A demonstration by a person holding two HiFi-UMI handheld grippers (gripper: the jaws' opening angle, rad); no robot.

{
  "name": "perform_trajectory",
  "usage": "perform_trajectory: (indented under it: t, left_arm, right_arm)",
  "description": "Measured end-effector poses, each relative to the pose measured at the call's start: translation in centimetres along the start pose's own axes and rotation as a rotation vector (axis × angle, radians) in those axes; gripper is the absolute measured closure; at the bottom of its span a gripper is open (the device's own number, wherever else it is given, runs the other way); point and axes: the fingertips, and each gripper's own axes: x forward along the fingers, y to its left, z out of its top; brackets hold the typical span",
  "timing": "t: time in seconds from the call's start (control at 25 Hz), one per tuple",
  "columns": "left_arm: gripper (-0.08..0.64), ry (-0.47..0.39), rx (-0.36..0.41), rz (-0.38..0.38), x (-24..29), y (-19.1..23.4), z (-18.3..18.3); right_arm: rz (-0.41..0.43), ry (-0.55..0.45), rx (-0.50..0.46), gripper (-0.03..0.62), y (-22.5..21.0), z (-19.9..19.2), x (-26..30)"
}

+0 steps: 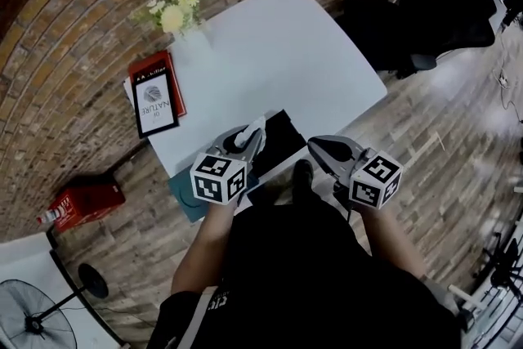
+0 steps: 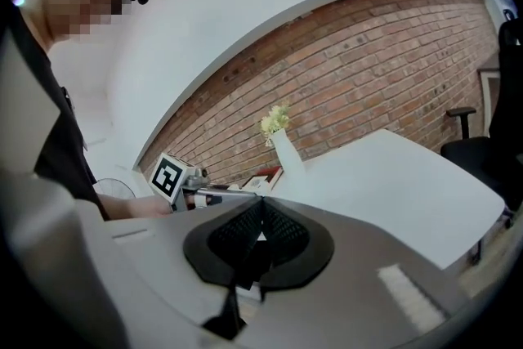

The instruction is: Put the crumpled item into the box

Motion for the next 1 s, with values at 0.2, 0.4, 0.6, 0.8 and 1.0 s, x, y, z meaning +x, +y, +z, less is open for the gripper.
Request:
perform_trajectory:
  t: [0.2, 0.4, 0.6, 0.8, 1.0]
  left_arm:
    - [0.485, 0.11, 0.04, 0.015, 1.8, -0.2, -2.8]
    - [0.485, 0.211, 0.079, 0.004, 3.8, 0.0, -5.0]
    - [0.485, 0.274, 0.102, -0.01, 5.4, 0.4, -5.7]
    - [0.485, 0.391, 0.125, -0.09, 7.6, -0.2, -7.0]
    - [0.483, 0.539, 0.094, -0.145, 9.4, -0.5, -9.5]
  right_arm:
    - [0.039, 0.001, 0.022, 0.591, -0.3, -0.4, -0.2]
    - [0.068, 0.003, 0.012, 0.591, -0.6, -0.2, 0.0]
    - [0.066, 0.016, 0.018, 0.591, -1.7, 0.0, -0.3]
    - [0.064, 0.029, 0.01, 0.591, -2.9, 0.4, -0.1]
    - [0.057, 0.038, 0.01, 0.591, -3.6, 0.7, -0.2]
